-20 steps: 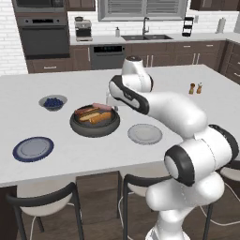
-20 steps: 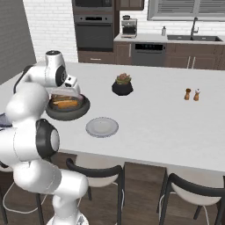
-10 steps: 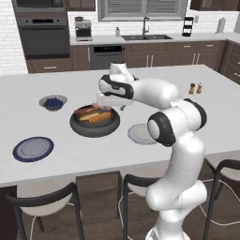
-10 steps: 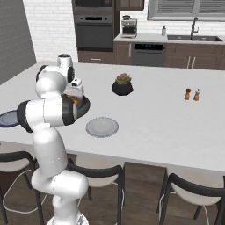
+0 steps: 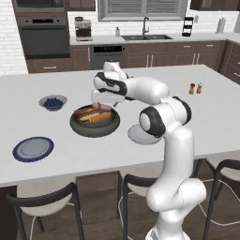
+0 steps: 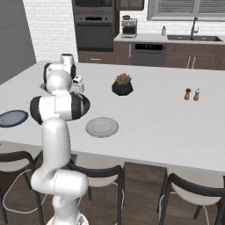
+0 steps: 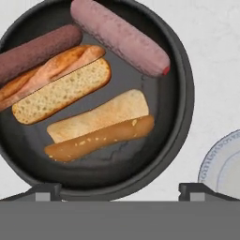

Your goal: Place one bun and one sausage from the bowl on each plate.

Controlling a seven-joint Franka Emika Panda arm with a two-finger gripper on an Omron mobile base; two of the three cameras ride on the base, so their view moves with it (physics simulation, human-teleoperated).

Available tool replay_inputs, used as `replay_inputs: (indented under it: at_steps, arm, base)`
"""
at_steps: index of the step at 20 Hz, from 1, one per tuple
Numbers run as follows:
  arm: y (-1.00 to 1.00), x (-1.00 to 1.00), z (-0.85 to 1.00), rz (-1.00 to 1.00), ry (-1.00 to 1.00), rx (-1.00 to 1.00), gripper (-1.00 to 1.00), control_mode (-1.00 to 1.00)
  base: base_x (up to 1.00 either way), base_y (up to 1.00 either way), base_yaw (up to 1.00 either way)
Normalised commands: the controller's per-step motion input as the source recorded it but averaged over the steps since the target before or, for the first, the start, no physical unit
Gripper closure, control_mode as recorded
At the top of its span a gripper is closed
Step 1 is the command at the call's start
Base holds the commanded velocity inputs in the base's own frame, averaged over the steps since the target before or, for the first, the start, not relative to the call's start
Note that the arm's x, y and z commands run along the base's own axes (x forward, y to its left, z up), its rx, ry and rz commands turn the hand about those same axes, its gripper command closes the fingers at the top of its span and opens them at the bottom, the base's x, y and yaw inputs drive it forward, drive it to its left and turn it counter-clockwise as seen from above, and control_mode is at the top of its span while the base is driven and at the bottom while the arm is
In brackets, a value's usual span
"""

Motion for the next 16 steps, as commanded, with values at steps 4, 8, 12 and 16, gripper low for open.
replay_inputs:
  at_steps: [4,8,12,16]
  arm:
    - [0.07,-0.35,-0.38,0.00,-0.19,0.03,-1.00,-1.00]
    - [0.21,0.00,-0.46,0.00,-0.07,0.02,-1.00,-1.00]
    - [0.17,0.00,-0.46,0.00,-0.03,0.00,-1.00,-1.00]
    - [0.20,0.00,-0.28,0.00,-0.06,0.00,-1.00,-1.00]
  base:
    - [0.00,0.00,0.00]
    - [0.00,0.00,0.00]
    - [0.00,0.00,0.00]
    - [0.00,0.00,0.00]
